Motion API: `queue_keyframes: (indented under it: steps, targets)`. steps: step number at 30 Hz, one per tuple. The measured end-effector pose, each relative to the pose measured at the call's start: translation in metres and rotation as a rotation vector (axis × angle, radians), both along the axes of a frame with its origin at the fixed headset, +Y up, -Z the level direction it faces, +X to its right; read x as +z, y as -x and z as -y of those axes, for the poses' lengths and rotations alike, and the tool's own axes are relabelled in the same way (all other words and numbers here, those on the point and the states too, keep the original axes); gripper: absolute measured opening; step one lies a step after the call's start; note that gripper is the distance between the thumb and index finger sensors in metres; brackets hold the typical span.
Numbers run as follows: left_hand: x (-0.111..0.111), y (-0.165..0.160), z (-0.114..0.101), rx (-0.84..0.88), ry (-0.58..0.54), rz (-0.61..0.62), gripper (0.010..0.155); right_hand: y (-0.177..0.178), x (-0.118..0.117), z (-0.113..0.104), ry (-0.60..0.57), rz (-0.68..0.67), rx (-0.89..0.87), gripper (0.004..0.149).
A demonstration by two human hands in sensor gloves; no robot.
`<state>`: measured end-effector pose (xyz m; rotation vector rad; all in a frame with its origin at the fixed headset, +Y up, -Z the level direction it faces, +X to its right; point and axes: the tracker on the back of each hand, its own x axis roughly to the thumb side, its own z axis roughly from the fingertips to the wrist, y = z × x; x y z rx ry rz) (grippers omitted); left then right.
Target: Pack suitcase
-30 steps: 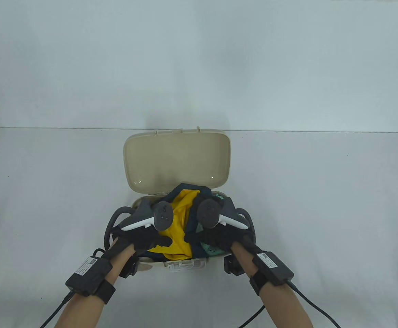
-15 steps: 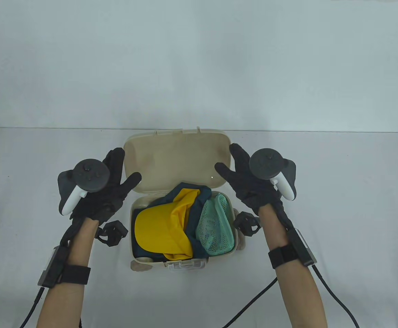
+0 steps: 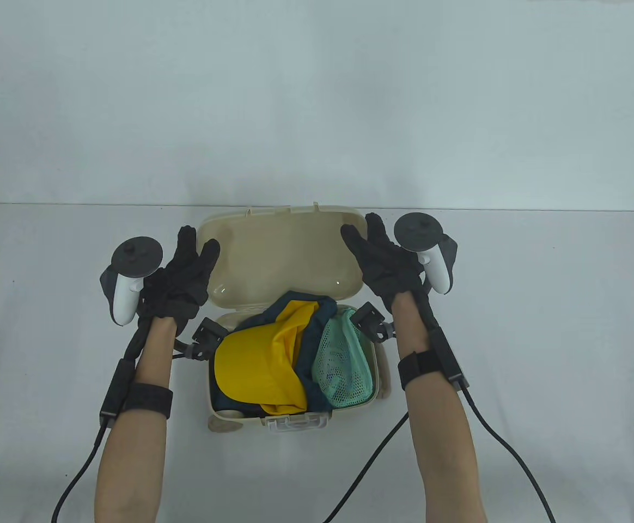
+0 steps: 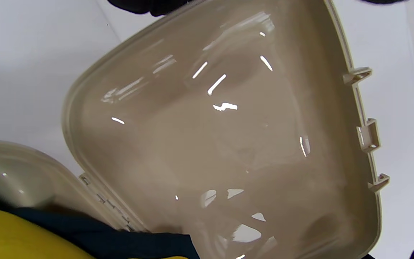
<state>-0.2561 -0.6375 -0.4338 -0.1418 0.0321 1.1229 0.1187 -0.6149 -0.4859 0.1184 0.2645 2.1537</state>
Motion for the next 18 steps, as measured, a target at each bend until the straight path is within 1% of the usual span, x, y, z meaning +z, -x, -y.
queue_keyframes:
  steps: [3, 7, 11, 14, 16, 18]
  targets:
    - [0.001, 0.001, -0.001, -0.003, -0.002, 0.01, 0.091, -0.001, 0.002, -0.001, -0.003, -0.001, 0.018, 0.095]
    - [0.011, 0.002, -0.006, -0.036, -0.009, 0.041, 0.09, -0.004, 0.014, -0.005, -0.014, -0.031, 0.053, 0.095]
    - [0.034, 0.003, -0.013, -0.107, -0.029, 0.089, 0.091, -0.012, 0.037, -0.011, -0.038, -0.079, 0.108, 0.095]
    - [0.058, 0.004, -0.016, -0.144, -0.047, 0.128, 0.09, -0.021, 0.059, -0.015, -0.049, -0.133, 0.128, 0.096]
    - [0.072, 0.005, -0.016, -0.139, -0.05, 0.176, 0.091, -0.026, 0.072, -0.015, -0.048, -0.168, 0.151, 0.096]
    - [0.087, 0.006, -0.012, -0.094, -0.034, 0.207, 0.092, -0.03, 0.087, -0.012, -0.043, -0.213, 0.155, 0.098]
